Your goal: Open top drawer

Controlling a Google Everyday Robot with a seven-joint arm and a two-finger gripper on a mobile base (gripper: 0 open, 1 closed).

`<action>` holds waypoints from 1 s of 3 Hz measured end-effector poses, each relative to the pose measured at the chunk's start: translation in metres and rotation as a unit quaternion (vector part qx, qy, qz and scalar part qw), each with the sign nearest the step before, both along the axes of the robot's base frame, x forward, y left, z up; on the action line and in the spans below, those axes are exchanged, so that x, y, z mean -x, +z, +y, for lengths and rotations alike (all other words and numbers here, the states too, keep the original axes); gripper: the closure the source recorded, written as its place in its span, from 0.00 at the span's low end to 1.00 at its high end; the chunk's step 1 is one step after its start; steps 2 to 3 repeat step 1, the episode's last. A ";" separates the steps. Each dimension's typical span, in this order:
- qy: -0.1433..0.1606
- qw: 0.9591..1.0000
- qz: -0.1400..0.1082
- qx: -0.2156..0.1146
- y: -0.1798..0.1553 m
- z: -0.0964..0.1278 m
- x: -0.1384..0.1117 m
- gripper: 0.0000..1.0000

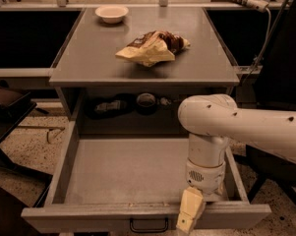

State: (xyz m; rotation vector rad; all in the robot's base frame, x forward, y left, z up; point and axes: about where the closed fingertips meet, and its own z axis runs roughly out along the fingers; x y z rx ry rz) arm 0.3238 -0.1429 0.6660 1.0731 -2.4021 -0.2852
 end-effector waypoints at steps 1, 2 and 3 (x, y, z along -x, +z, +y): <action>0.000 1.000 0.000 0.000 0.000 0.000 0.000 0.00; 0.000 1.000 0.000 0.000 0.000 0.000 0.000 0.00; 0.000 1.000 0.000 0.000 0.000 0.000 0.000 0.00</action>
Offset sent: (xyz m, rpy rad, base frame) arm 0.0000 0.0000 0.0000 0.0000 0.0000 0.0000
